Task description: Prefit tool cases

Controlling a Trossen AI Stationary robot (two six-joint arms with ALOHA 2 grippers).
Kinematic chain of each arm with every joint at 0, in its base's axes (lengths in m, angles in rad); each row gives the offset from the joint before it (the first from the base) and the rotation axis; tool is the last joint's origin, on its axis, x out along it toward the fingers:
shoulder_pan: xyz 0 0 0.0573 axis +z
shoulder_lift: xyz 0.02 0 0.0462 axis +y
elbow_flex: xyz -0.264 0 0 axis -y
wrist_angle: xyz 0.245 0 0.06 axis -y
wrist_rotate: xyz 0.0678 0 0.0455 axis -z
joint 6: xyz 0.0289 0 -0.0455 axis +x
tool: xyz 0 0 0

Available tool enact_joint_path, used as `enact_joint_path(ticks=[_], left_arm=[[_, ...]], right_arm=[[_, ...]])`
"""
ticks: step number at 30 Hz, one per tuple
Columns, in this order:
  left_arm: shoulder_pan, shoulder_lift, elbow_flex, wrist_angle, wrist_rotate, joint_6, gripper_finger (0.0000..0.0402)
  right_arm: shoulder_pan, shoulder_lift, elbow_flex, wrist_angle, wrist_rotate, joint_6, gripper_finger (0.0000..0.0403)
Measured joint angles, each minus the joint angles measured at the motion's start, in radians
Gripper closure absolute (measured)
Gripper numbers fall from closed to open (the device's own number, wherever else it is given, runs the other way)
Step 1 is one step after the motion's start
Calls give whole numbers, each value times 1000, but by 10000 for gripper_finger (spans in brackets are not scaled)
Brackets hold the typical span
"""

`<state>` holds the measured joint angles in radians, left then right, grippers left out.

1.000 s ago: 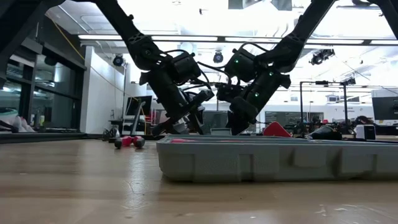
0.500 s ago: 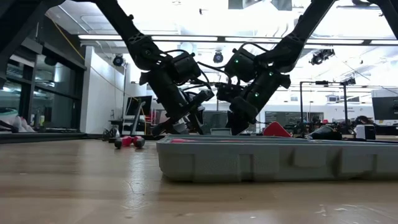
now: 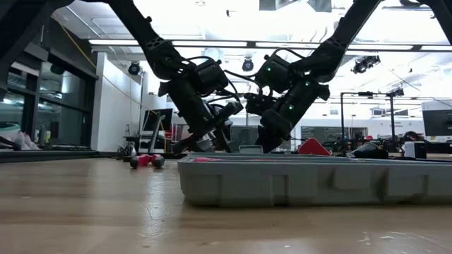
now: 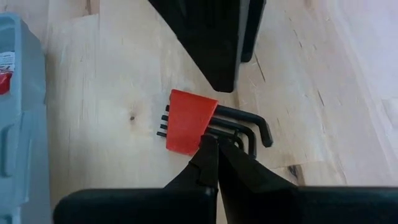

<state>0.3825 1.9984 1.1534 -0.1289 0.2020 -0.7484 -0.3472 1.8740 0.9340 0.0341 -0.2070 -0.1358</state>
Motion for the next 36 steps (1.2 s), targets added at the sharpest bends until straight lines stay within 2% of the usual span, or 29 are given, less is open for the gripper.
enact_joint_path(ticks=[36], left_arm=[[0, 0, 0, 0, 0, 0, 236]], right_arm=[[-1, 0, 0, 0, -1, -11, 403]])
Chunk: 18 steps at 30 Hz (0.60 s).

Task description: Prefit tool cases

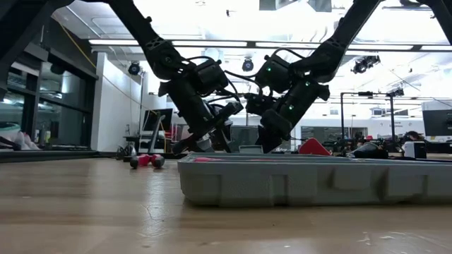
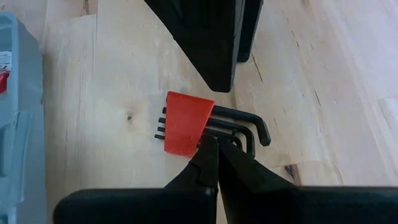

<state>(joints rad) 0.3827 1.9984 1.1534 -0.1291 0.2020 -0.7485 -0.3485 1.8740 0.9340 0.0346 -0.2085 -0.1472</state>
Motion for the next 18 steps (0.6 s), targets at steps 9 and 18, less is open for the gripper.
enact_joint_path(ticks=[9, 18], left_arm=[[0, 1, 0, 15, 0, 0, 236], [-4, 2, 0, 23, -2, 0, 236]], right_arm=[[0, 0, 0, 6, 0, -9, 403], [0, 0, 0, 17, 0, -11, 403]])
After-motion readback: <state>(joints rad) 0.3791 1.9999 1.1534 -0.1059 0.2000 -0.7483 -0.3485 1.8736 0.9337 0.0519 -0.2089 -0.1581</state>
